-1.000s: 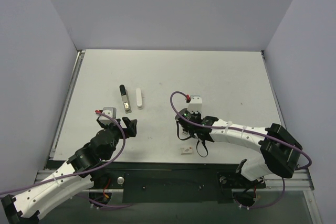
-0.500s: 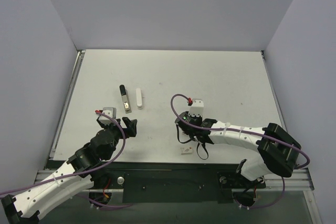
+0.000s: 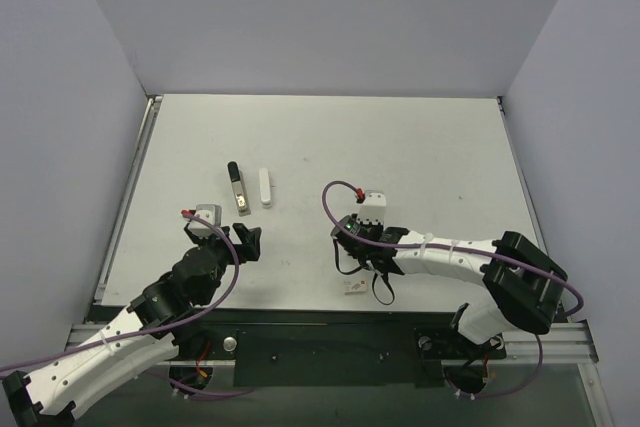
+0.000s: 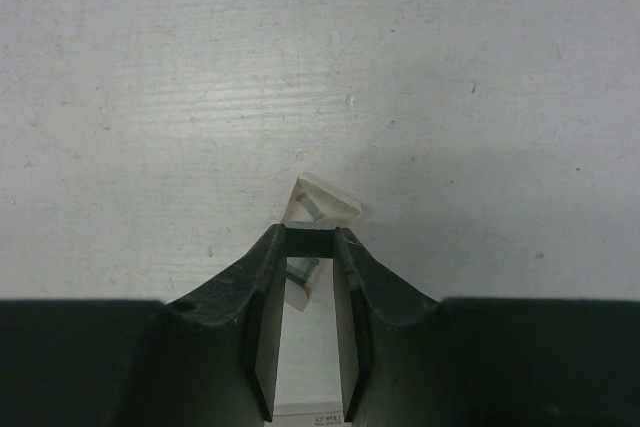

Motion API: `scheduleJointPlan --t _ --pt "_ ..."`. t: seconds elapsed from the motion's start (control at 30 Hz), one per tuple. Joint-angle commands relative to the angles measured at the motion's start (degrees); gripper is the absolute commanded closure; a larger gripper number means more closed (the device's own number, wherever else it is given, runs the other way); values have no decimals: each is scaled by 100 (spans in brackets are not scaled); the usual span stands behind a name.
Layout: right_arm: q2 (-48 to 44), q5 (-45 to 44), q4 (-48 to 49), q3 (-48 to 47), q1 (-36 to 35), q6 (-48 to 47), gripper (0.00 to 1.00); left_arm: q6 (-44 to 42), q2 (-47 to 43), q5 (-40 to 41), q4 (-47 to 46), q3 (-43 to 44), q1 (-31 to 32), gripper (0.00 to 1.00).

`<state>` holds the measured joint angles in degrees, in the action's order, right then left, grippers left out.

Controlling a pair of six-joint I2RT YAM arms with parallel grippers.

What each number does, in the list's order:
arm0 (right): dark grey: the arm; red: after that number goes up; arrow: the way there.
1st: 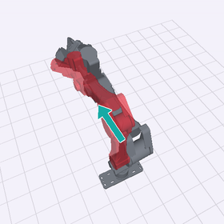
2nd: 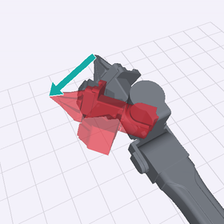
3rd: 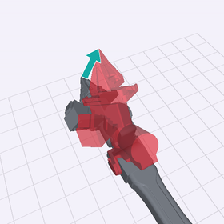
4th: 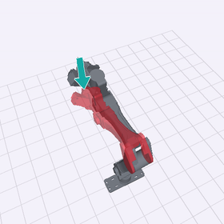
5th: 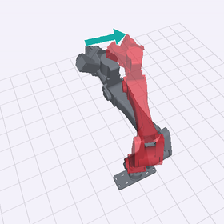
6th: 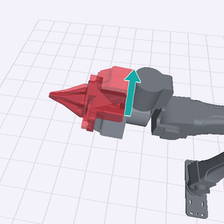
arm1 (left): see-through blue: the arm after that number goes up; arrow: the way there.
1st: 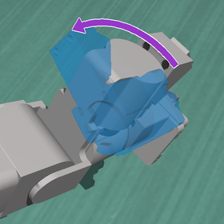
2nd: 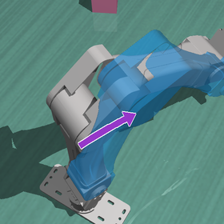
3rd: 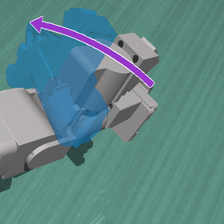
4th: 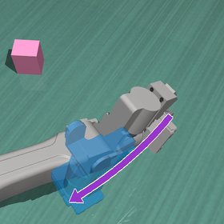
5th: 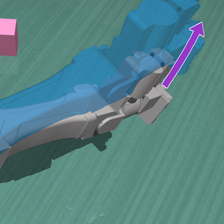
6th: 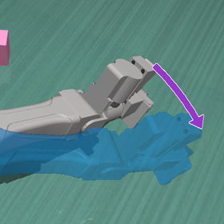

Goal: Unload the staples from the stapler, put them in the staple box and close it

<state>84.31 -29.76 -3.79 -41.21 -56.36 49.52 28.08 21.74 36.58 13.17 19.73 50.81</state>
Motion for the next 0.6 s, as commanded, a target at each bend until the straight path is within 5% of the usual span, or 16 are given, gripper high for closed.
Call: scheduleJointPlan --t 0.0,0.57 --pt "138 -162 -8 8 -42 120 81 14 -38 -28 -16 23 -18 11" --pt "252 -153 80 -1 -51 146 77 5 -73 -28 1 23 -18 11"
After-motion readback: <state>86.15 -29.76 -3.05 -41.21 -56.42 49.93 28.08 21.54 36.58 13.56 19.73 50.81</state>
